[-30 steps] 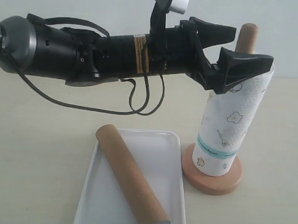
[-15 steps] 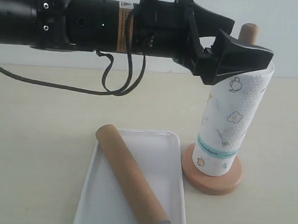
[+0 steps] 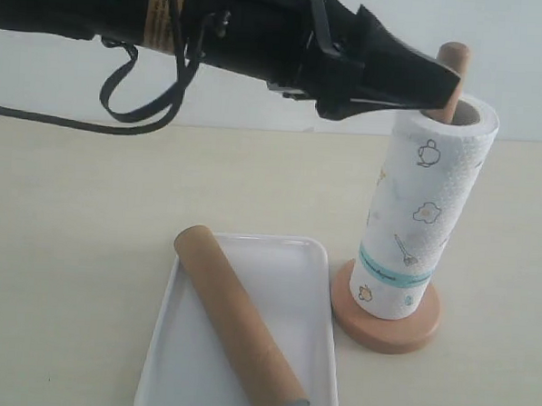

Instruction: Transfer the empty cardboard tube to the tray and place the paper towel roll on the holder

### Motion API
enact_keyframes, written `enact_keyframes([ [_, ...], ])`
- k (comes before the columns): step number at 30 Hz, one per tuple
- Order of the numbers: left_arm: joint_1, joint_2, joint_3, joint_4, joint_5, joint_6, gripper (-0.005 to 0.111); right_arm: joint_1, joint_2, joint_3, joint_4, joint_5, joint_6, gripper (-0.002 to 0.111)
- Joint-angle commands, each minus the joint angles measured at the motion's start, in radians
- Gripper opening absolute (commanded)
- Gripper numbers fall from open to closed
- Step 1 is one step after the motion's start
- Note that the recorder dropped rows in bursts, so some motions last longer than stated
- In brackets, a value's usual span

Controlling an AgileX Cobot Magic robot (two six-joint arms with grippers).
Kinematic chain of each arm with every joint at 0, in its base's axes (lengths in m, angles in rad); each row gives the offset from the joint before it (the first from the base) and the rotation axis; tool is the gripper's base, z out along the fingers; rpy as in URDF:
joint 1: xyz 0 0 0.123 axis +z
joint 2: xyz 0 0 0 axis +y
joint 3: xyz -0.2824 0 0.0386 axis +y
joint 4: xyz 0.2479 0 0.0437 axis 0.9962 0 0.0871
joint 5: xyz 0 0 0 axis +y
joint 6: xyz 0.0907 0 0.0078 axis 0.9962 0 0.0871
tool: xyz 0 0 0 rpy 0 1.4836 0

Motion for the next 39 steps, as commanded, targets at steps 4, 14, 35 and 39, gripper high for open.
enact_keyframes([
  [4,0.065,-0.016,0.034,0.007,-0.421,-0.078,0.004,-0.008,-0.005,0.0,-0.002,-0.012,-0.004,0.0],
  [14,0.093,-0.016,0.126,0.007,-0.421,-0.078,0.004,-0.008,-0.005,0.0,-0.002,-0.012,-0.004,0.0],
  [35,0.093,-0.051,0.125,0.007,-0.421,-0.078,0.004,-0.008,-0.005,0.0,-0.002,-0.012,-0.004,0.0],
  [39,0.093,-0.136,0.125,0.007,-0.421,-0.078,0.004,-0.008,-0.005,0.0,-0.002,-0.012,-0.004,0.0],
])
